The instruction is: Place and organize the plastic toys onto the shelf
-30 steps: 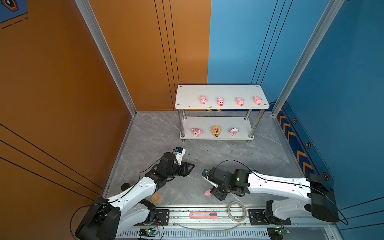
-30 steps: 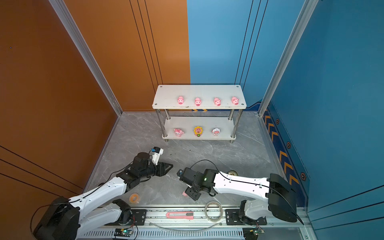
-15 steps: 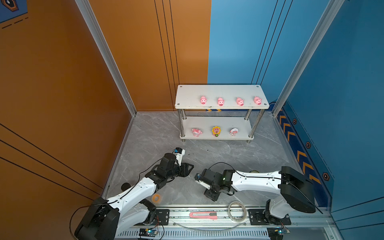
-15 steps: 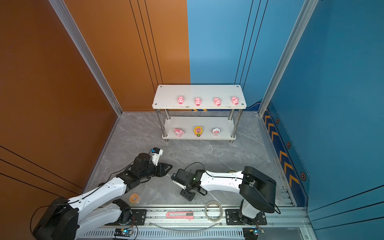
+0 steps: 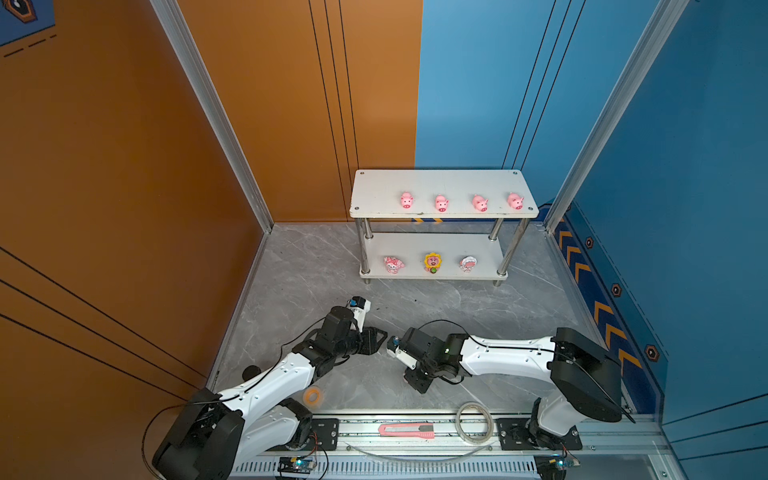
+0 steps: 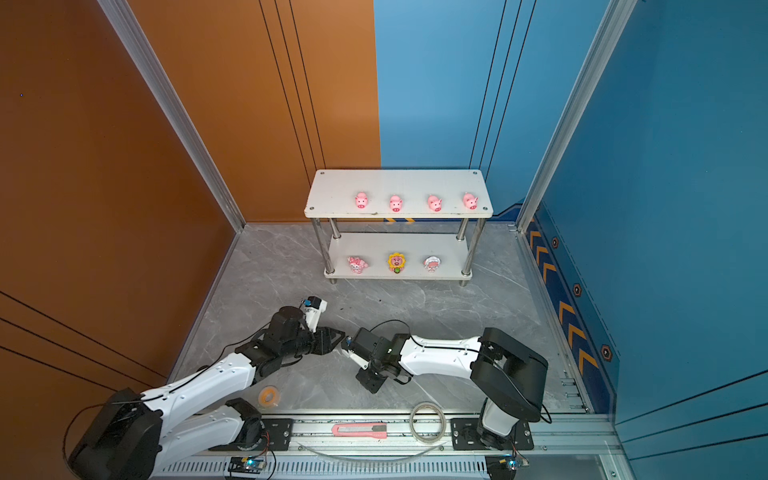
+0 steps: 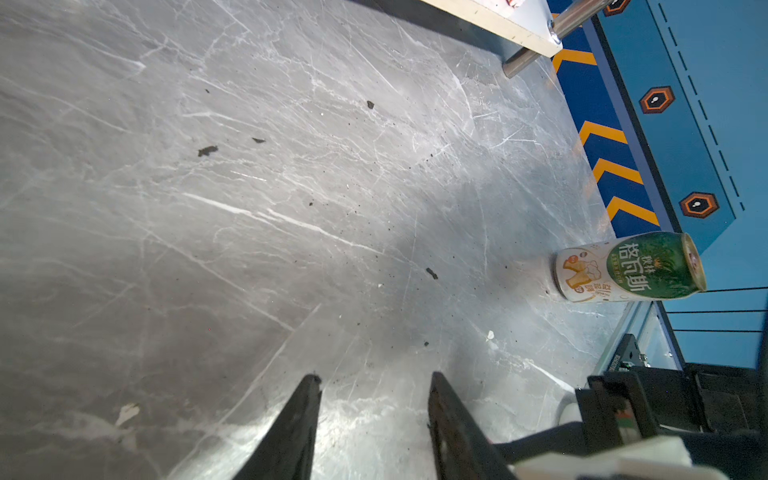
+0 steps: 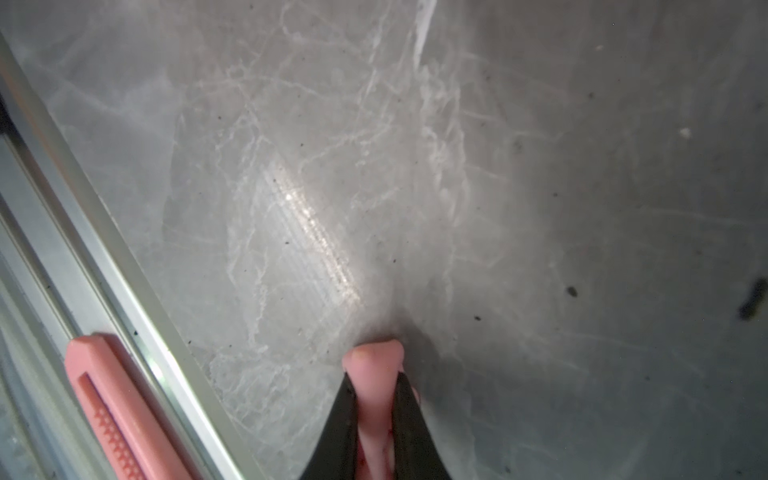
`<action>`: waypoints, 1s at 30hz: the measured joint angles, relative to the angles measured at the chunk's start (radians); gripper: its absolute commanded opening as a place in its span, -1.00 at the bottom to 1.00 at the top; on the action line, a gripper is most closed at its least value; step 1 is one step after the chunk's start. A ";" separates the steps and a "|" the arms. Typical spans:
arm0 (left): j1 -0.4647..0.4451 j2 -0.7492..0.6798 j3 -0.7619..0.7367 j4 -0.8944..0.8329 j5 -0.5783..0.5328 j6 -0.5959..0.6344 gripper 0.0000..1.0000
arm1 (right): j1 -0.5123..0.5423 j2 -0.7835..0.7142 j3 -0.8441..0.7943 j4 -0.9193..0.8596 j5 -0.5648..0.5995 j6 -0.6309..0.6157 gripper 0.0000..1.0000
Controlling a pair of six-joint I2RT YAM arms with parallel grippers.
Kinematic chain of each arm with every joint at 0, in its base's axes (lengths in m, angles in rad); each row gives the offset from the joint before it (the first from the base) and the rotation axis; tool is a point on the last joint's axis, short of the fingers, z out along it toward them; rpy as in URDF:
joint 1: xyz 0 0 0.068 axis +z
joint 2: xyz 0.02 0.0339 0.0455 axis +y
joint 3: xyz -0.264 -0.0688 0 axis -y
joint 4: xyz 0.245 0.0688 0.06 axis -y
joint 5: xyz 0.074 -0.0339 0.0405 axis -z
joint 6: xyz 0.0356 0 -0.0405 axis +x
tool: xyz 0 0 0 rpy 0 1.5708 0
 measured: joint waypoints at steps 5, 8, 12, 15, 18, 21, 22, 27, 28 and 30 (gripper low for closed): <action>0.002 -0.003 0.000 0.000 0.000 0.000 -0.10 | -0.039 0.048 0.077 -0.004 0.090 0.083 -0.90; 0.008 -0.009 0.000 0.000 0.000 0.004 -0.10 | -0.052 0.057 0.117 -0.001 0.158 0.146 -0.91; 0.018 -0.021 0.000 0.000 0.000 0.017 -0.10 | -0.071 0.057 0.130 0.009 0.253 0.253 -0.79; 0.027 -0.024 0.000 0.000 0.000 0.023 -0.09 | -0.100 0.058 0.130 0.023 0.303 0.347 -0.61; 0.027 -0.024 0.000 0.000 0.000 0.026 -0.08 | -0.134 0.072 0.130 0.053 0.332 0.428 -0.41; 0.027 -0.011 0.000 0.002 0.001 0.026 -0.07 | -0.151 0.111 0.130 0.082 0.343 0.485 -0.17; 0.027 -0.001 0.000 0.002 0.001 0.026 -0.05 | -0.153 0.126 0.130 0.088 0.343 0.502 -0.07; 0.016 0.047 0.000 0.012 0.001 0.026 -0.05 | -0.157 0.149 0.129 0.112 0.341 0.552 0.20; 0.011 0.054 0.000 0.015 0.001 0.027 -0.04 | -0.159 0.148 0.129 0.116 0.341 0.556 0.23; -0.003 0.064 0.000 0.021 0.001 0.027 -0.03 | -0.164 0.139 0.119 0.123 0.344 0.560 0.26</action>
